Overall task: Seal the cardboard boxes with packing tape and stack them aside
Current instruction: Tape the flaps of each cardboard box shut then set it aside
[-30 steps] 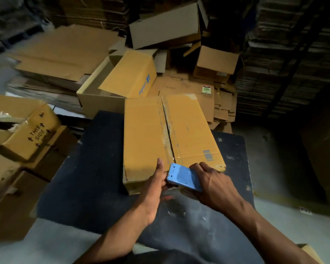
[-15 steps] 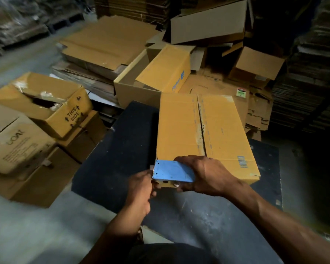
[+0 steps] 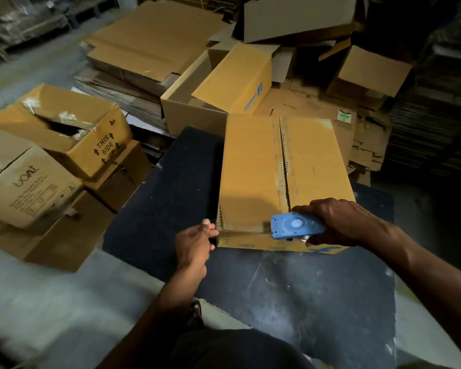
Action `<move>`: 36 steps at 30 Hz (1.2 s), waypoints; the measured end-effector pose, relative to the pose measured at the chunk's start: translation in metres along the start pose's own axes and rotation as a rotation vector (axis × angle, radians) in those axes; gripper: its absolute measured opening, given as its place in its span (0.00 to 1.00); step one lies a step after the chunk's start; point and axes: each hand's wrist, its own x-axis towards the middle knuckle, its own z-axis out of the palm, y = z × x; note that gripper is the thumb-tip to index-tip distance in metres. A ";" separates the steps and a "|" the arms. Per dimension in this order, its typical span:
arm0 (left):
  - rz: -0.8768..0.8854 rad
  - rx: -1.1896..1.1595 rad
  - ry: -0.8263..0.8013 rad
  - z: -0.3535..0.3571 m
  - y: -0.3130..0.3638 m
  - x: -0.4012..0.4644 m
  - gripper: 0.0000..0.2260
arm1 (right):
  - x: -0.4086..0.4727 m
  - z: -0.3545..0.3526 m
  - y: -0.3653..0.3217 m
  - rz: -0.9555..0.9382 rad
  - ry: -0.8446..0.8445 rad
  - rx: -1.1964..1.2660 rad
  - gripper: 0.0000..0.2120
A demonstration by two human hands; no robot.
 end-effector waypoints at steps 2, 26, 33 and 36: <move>0.009 0.029 0.026 -0.003 -0.003 0.005 0.11 | 0.004 0.004 -0.006 -0.007 -0.015 -0.018 0.40; -0.180 0.048 -0.016 0.009 -0.039 0.046 0.13 | 0.041 -0.005 -0.049 0.025 -0.116 -0.317 0.44; -0.605 -0.008 -0.193 0.000 -0.073 0.056 0.15 | 0.038 -0.003 -0.048 -0.004 -0.143 -0.328 0.45; -0.504 0.050 -0.045 -0.003 -0.093 0.060 0.14 | 0.038 -0.002 -0.049 -0.031 -0.147 -0.332 0.46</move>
